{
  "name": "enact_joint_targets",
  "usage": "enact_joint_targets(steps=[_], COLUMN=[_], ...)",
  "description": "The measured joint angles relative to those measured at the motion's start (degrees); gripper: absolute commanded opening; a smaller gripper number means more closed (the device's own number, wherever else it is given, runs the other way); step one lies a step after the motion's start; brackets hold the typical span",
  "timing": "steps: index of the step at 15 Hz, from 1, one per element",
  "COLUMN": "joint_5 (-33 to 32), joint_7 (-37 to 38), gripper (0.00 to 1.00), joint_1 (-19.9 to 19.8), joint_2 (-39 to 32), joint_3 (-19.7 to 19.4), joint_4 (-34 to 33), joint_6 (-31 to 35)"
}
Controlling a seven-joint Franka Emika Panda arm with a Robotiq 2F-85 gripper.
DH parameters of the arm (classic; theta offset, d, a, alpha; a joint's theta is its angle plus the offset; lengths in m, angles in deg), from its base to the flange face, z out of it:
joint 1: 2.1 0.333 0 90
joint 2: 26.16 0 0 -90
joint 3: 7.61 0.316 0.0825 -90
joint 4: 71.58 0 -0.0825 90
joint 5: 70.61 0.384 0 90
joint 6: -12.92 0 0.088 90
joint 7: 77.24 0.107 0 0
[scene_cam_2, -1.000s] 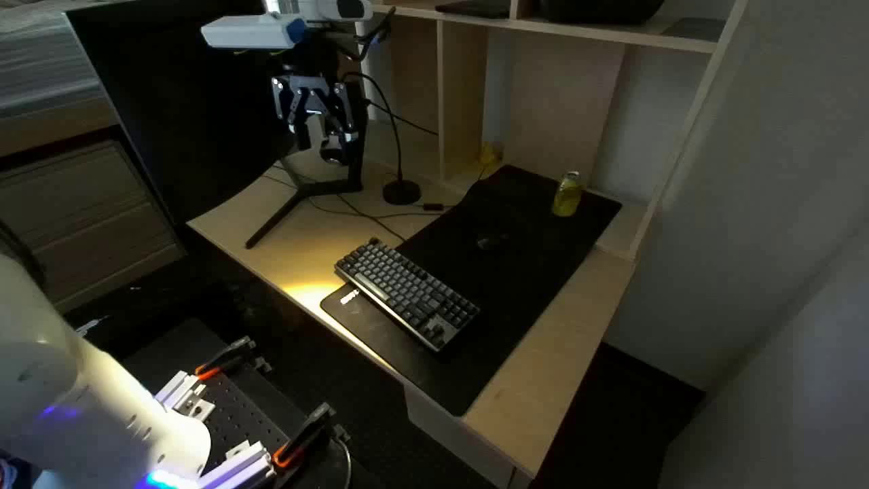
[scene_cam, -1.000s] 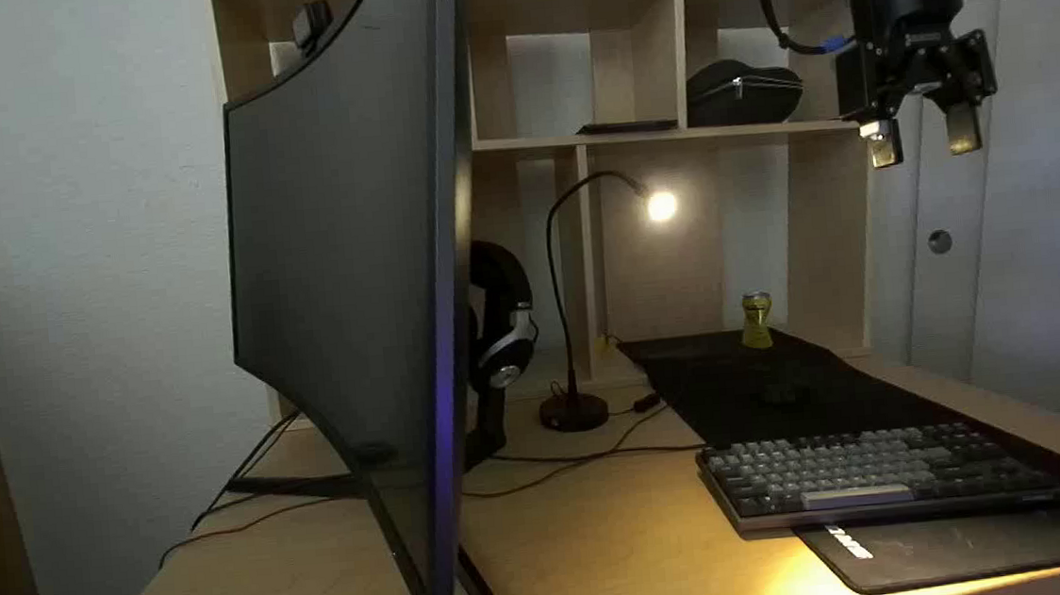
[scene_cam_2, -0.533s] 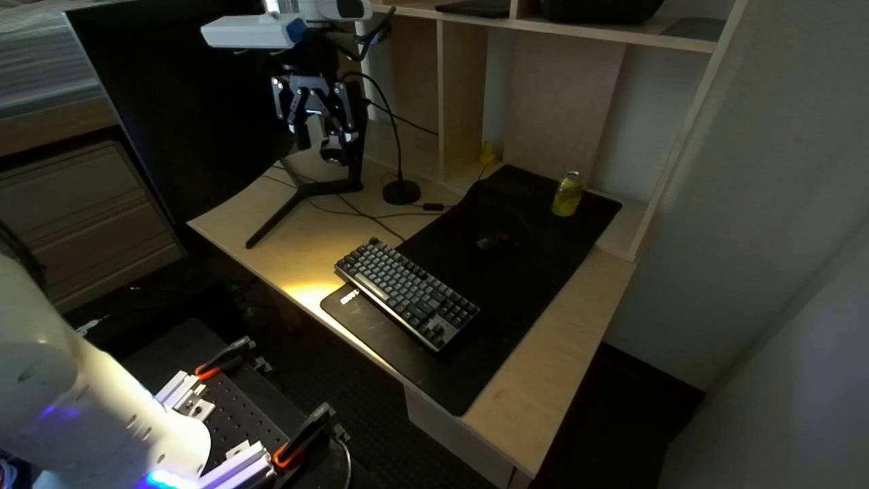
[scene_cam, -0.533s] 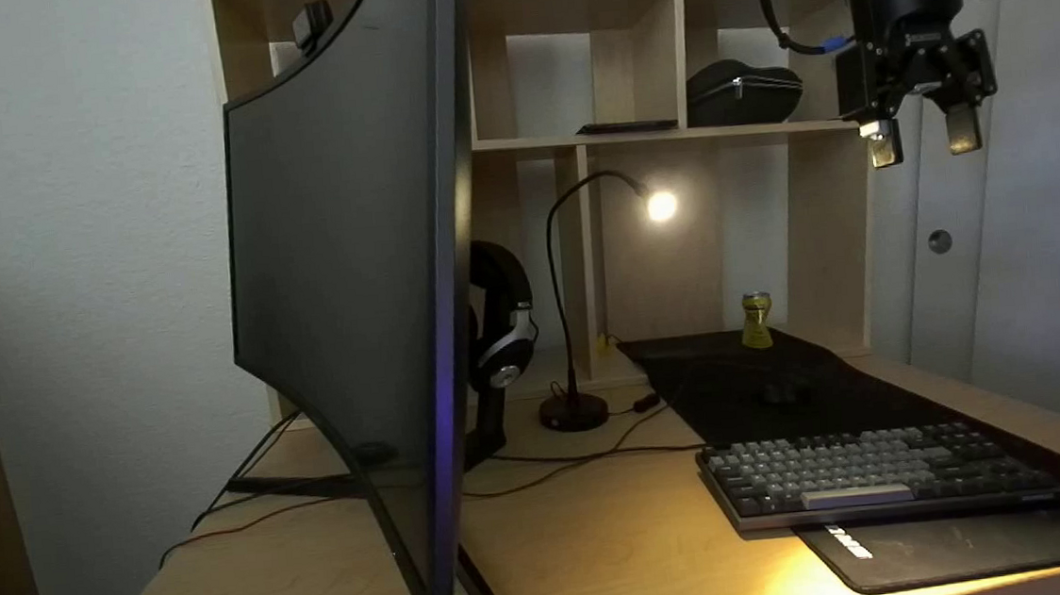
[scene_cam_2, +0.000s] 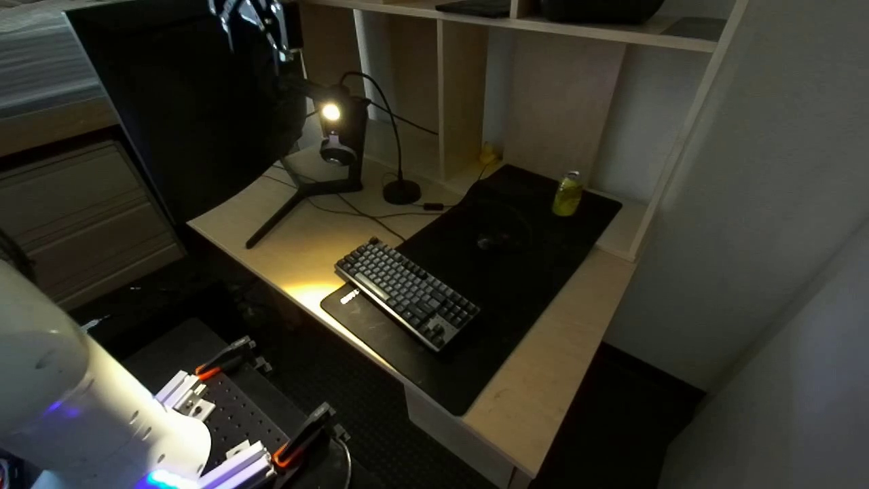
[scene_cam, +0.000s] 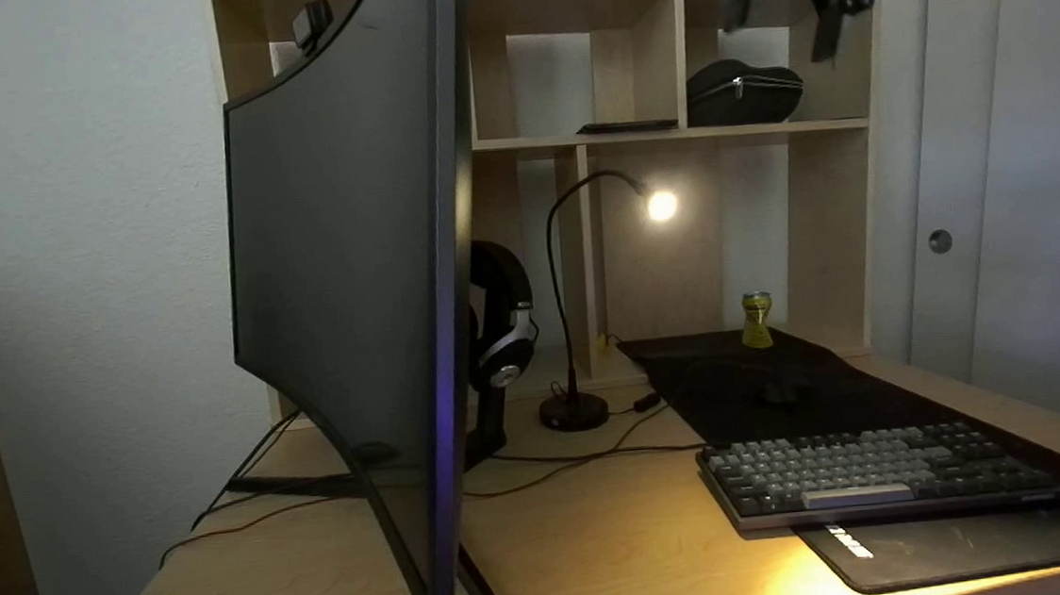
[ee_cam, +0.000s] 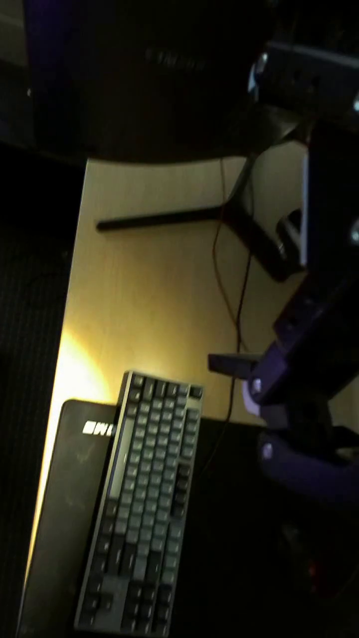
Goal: Switch off the desk lamp
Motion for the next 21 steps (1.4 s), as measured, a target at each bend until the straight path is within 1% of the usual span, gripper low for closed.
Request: enact_joint_targets(steps=[1,3,9,11,14,19,21], joint_5=[3.3,6.0,6.4,7.0,11.1,17.6,18.3], joint_7=[1.4,2.6,3.0,5.3,8.6,14.4,14.8], gripper=[1.0,1.0,1.0,1.0,1.0,1.0,1.0], joint_1=[0.4,0.5,0.5,0.3,-0.9,-5.6,-6.4], joint_2=[-0.1,-0.1,-1.1,-2.9,-11.0,-27.3,-30.5], joint_3=[0.0,-0.1,-0.5,-0.7,-2.6,-6.2,-6.5], joint_4=[-3.0,-6.7,-7.2,-8.7,-13.9,-26.8,-30.0], joint_6=[-1.1,-2.7,-2.9,-5.0,-5.7,-5.7,-6.1])
